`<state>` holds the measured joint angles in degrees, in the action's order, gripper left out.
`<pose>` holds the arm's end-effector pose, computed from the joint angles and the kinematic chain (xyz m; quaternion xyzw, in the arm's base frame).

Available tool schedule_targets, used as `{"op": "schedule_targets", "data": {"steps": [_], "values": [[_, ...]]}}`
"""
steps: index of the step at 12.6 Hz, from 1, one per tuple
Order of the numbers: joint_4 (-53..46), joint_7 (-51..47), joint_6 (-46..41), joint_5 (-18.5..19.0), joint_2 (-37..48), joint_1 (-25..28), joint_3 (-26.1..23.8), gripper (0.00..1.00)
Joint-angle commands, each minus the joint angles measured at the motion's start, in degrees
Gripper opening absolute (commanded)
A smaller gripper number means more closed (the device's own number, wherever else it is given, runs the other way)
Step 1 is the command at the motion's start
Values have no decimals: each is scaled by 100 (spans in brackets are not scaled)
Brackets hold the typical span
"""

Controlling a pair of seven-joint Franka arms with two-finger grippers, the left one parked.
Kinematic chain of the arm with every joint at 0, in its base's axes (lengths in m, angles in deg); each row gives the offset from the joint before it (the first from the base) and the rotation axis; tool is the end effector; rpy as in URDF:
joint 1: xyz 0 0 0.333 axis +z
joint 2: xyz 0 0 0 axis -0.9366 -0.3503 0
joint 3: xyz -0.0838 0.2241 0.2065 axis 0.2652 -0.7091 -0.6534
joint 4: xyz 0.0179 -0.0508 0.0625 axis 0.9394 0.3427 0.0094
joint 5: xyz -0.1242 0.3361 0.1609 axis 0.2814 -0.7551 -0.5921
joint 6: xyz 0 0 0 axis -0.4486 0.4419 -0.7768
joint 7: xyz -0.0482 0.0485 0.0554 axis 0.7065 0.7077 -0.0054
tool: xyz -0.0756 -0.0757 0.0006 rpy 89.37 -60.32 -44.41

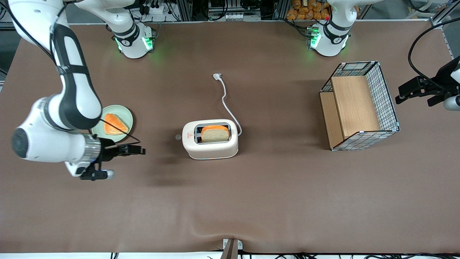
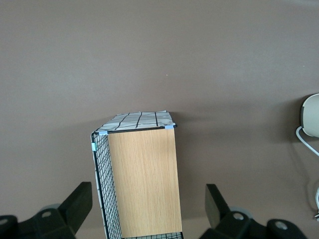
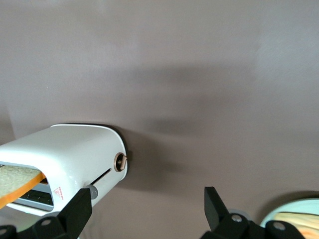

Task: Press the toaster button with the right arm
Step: 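Pull the right gripper back away from the toaster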

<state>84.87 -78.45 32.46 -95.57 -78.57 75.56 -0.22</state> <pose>0.6867 0.0994 0.4049 -0.9822 -0.0140 0.0626 0.1764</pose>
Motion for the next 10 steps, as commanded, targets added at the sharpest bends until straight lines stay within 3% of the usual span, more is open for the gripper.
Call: {"op": "schedule_targets", "data": {"steps": [1, 3, 4, 5, 8, 10], "values": [[-794, 69, -625, 250, -113, -578, -285, 100], [-1478, 131, -1302, 503, -87, -739, -313, 100], [-1795, 140, -1383, 1019, -17, -739, -339, 100], [-1893, 140, -1393, 1242, 79, -739, -348, 100], [-1851, -139, -1901, 1287, 720, -757, -357, 100], [-1798, -955, -2349, 1428, 1124, -712, -383, 100]]}}
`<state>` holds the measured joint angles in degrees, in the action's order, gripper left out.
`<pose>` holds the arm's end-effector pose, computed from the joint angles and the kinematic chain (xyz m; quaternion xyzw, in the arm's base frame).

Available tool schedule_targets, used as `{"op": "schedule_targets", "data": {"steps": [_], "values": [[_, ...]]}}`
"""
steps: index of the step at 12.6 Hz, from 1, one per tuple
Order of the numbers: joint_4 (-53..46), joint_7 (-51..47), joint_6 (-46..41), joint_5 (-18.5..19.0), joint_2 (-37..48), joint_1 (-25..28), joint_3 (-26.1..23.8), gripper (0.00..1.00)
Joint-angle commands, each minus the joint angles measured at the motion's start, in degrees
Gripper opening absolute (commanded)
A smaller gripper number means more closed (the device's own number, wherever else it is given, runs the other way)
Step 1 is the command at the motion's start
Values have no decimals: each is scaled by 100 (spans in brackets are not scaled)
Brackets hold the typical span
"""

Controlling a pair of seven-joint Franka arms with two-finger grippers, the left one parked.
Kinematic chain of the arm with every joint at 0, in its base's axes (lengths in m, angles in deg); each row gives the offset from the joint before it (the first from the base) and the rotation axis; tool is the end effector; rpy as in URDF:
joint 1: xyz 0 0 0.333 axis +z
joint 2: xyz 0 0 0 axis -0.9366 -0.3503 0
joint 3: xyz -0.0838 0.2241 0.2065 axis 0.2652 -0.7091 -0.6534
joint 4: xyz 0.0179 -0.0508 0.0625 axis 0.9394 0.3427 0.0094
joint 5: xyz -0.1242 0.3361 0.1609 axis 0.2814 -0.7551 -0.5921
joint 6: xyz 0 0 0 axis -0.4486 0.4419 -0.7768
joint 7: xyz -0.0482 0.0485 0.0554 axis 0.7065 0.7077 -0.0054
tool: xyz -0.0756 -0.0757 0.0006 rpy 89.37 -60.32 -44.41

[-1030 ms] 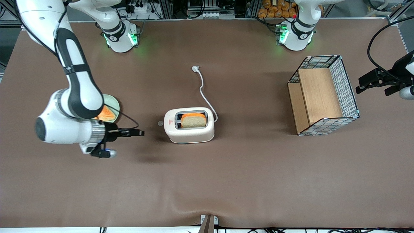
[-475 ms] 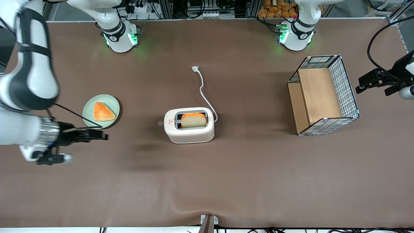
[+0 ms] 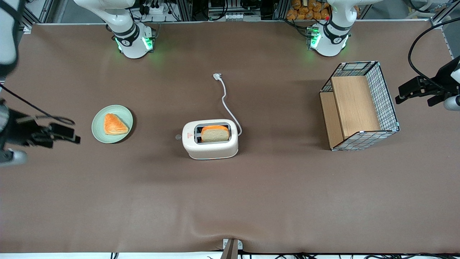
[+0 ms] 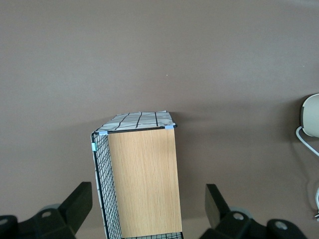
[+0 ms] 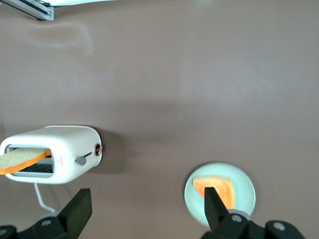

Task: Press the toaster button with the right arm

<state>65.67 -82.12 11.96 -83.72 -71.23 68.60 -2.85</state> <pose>0.6527 0.0285 0.6165 -0.9957 -0.0073 0.0076 0.0917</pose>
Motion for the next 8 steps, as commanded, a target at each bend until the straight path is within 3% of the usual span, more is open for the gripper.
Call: {"op": "schedule_targets", "data": {"steps": [1, 3, 6, 8], "values": [[314, -539, -449, 261, 662, -42, -103, 100], [824, -110, -406, 681, 1303, -25, -112, 100], [2159, -91, -179, 761, 2245, -51, -86, 100], [2458, -38, -160, 867, 2456, -68, -68, 100]]}}
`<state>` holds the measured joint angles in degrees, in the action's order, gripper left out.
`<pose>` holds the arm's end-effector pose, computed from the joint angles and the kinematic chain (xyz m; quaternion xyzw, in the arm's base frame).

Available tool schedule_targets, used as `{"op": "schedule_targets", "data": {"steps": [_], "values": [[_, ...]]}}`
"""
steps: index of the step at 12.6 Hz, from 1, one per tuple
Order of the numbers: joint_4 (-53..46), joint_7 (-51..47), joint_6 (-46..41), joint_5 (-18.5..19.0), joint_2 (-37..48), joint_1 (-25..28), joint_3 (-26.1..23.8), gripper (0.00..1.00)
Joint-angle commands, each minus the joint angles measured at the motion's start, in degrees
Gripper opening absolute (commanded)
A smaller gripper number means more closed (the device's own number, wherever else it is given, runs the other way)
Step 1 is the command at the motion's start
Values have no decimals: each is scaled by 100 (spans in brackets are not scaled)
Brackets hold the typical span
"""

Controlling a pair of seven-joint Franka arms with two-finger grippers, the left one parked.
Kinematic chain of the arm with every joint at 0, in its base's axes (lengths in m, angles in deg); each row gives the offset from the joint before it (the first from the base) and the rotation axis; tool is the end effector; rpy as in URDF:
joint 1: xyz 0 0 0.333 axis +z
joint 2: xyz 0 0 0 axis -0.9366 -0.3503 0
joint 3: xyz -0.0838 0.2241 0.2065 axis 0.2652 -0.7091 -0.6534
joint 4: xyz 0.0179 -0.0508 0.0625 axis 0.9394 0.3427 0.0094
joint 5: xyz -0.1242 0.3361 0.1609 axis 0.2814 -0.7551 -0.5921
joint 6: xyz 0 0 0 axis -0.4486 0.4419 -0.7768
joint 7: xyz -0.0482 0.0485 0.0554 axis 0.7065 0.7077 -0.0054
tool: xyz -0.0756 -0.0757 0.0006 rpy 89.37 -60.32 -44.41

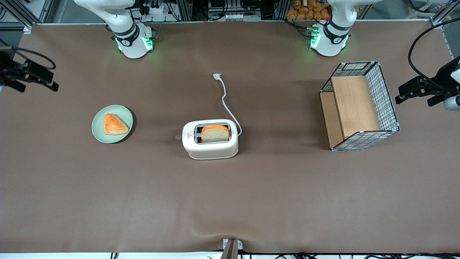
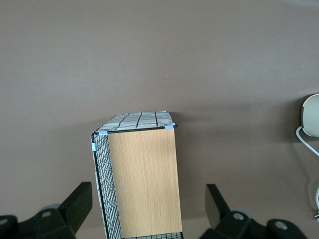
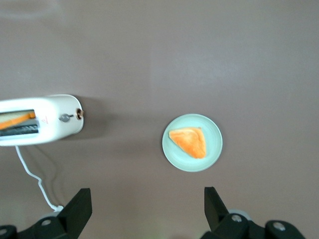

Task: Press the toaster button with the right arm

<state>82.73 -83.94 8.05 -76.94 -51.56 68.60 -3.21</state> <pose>0.5447 0.0211 0.6798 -0.9994 0.0099 0.0182 0.0262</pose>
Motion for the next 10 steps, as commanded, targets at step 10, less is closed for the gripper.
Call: {"op": "schedule_targets", "data": {"steps": [10], "values": [[772, 223, 644, 138, 446, -139, -14, 100]]}}
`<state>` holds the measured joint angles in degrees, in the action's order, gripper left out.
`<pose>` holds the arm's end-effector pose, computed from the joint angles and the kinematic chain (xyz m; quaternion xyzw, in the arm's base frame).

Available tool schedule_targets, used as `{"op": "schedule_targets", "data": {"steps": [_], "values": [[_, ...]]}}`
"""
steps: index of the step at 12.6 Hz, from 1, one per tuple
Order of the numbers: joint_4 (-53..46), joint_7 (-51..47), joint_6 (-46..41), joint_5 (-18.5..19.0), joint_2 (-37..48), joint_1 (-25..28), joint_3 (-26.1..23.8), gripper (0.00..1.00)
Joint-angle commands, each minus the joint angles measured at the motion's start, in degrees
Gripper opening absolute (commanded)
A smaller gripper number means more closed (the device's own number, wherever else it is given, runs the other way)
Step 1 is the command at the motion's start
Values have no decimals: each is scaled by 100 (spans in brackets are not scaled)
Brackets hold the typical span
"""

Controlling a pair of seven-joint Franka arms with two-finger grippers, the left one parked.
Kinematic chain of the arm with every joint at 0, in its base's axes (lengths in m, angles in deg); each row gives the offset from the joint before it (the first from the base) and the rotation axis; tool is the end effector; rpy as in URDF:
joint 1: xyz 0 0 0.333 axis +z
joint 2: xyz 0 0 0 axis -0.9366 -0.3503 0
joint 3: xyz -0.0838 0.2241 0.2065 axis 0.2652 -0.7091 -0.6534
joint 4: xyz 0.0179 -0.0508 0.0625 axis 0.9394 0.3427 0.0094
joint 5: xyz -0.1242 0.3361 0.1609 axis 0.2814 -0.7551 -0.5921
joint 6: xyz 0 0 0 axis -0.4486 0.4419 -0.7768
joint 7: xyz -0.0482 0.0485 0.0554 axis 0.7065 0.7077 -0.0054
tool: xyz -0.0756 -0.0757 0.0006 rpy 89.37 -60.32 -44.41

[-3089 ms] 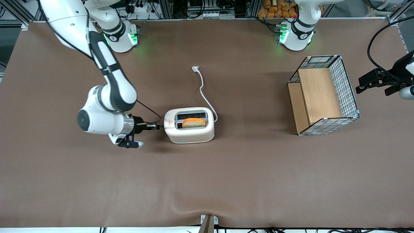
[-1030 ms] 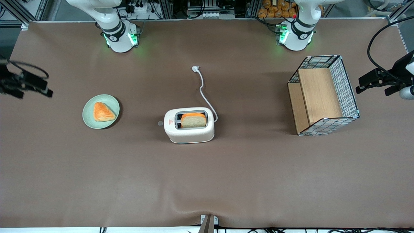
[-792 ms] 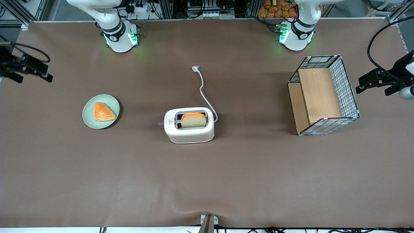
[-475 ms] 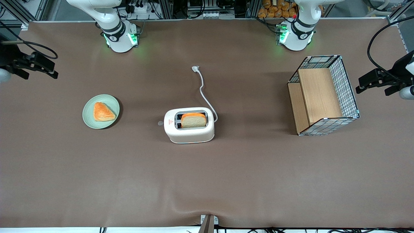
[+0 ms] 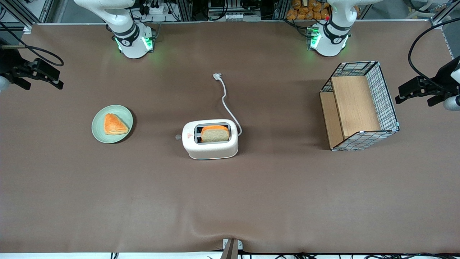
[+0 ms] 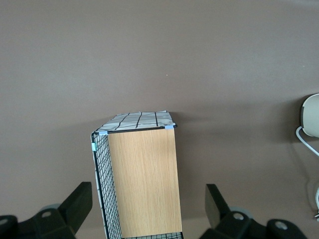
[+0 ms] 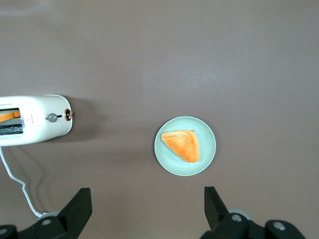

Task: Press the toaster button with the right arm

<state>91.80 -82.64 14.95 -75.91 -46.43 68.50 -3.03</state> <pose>0.5312 0.0169 0.6660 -0.9998 0.0043 -0.0082 0.0167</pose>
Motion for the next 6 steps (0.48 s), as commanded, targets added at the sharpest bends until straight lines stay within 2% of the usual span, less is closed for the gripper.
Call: {"op": "schedule_targets", "data": {"steps": [1, 6], "values": [[-136, 102, -46, 77, -66, -121, -32, 100], [-118, 172, -11, 34, -66, -139, 363, 100]]}}
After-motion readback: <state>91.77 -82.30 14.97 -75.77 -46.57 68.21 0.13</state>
